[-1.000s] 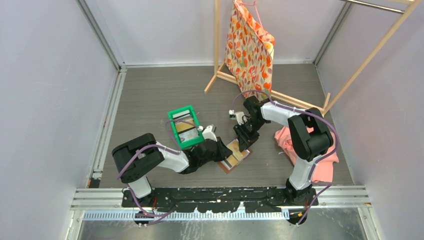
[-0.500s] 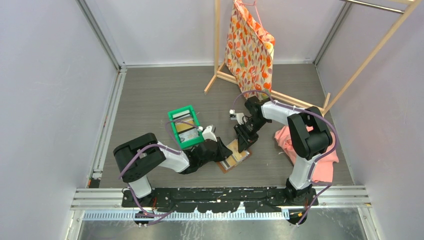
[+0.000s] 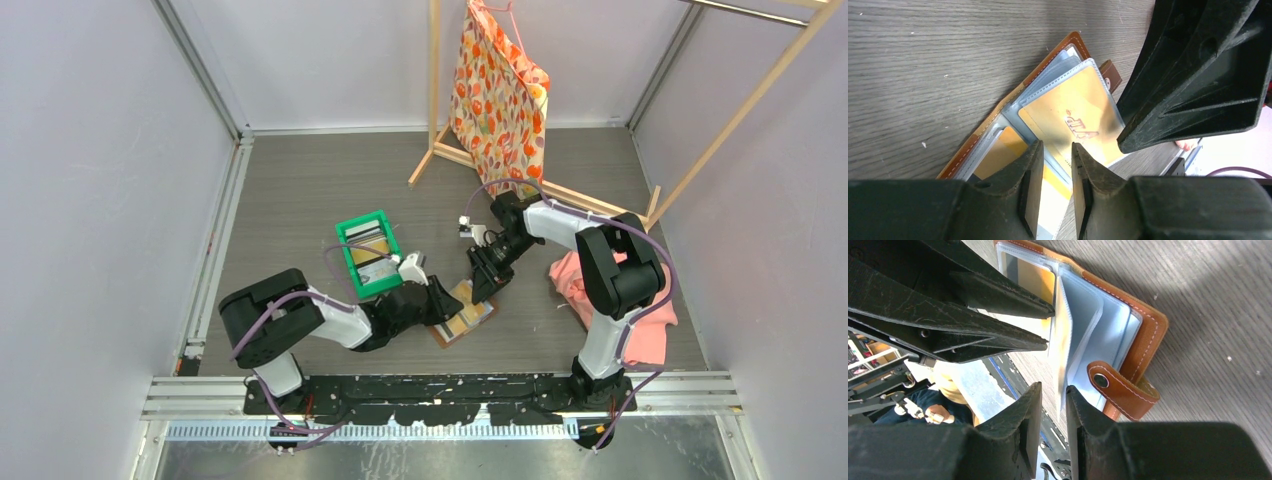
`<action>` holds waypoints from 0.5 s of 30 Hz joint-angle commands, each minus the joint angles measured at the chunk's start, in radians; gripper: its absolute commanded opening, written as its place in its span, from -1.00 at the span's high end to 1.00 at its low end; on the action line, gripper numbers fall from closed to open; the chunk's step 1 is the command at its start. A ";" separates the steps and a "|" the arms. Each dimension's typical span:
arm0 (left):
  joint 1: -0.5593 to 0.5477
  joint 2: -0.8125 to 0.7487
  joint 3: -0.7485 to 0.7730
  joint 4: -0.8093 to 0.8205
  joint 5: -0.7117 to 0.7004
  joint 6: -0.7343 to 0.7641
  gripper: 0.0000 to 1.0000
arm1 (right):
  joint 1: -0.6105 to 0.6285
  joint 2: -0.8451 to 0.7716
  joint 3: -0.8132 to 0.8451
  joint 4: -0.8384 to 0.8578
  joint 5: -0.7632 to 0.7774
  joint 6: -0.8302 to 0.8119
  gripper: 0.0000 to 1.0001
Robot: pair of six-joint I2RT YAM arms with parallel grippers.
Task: Put the credit cards into the card holder
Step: Turn over the card holder at the center of the board.
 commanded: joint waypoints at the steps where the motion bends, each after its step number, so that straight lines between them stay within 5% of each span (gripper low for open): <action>1: 0.009 -0.059 -0.028 0.031 0.008 0.001 0.39 | -0.003 -0.042 0.029 -0.013 -0.050 0.001 0.39; 15: 0.031 -0.069 -0.096 0.171 0.034 -0.041 0.08 | 0.005 -0.003 0.041 -0.053 -0.174 -0.020 0.39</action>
